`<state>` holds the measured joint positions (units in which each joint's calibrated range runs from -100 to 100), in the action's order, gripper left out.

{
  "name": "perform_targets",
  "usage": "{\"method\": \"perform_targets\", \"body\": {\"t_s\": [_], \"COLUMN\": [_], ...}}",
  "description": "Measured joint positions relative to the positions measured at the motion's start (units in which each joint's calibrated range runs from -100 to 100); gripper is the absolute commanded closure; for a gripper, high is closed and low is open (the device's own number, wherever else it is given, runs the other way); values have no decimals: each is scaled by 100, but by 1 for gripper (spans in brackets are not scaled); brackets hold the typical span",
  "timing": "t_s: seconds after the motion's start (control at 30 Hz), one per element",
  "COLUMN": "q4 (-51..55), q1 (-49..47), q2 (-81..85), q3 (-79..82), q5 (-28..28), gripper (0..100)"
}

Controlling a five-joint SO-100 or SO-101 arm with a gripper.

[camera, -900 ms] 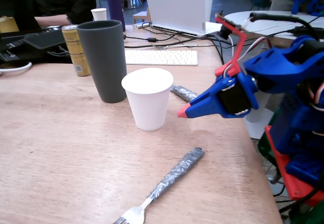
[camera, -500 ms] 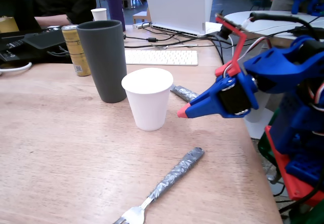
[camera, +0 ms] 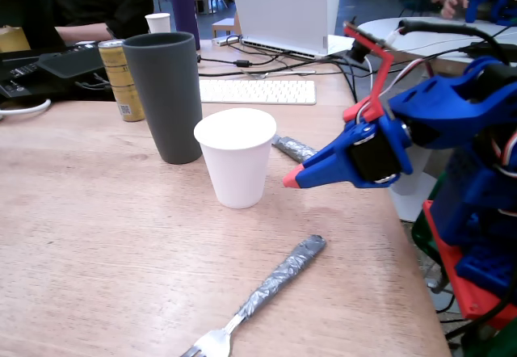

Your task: Grab the fork and place it in gray glass

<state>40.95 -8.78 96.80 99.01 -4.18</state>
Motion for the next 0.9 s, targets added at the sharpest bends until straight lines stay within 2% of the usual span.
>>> {"method": "perform_targets", "body": {"t_s": [0.77,0.9], "q4": [25,25], "q1": [19,-56], "q2": [-9,-821], "q3": [-36,-1010], "q5": [5,10], "gripper": [100,100]}}
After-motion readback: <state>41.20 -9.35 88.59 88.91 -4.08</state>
